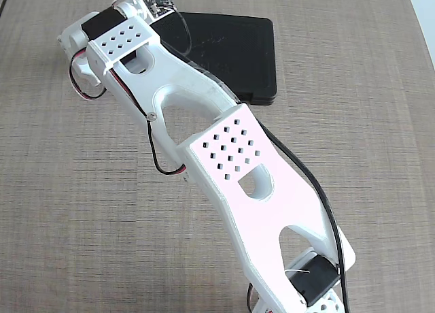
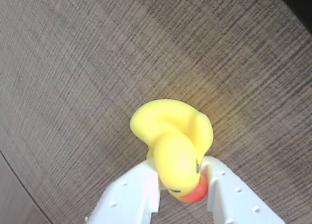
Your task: Grasp a duck and put it on the black surface.
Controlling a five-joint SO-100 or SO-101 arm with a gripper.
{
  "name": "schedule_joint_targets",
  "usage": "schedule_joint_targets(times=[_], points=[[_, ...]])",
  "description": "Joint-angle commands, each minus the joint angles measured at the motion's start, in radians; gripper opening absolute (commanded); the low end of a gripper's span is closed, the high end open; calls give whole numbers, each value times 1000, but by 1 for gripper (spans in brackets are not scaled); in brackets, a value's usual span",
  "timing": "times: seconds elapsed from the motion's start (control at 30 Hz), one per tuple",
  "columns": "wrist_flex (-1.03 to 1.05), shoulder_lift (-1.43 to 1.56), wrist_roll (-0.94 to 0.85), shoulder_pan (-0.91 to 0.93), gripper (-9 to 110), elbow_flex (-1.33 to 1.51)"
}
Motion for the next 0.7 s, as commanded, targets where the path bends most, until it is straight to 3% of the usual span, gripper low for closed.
schedule_joint_targets(times=[0.0, 0.37, 0.67], points=[[-2, 26, 2, 9, 0, -40], [71, 328, 3, 3, 1, 34], [117, 782, -9, 35, 1, 426]])
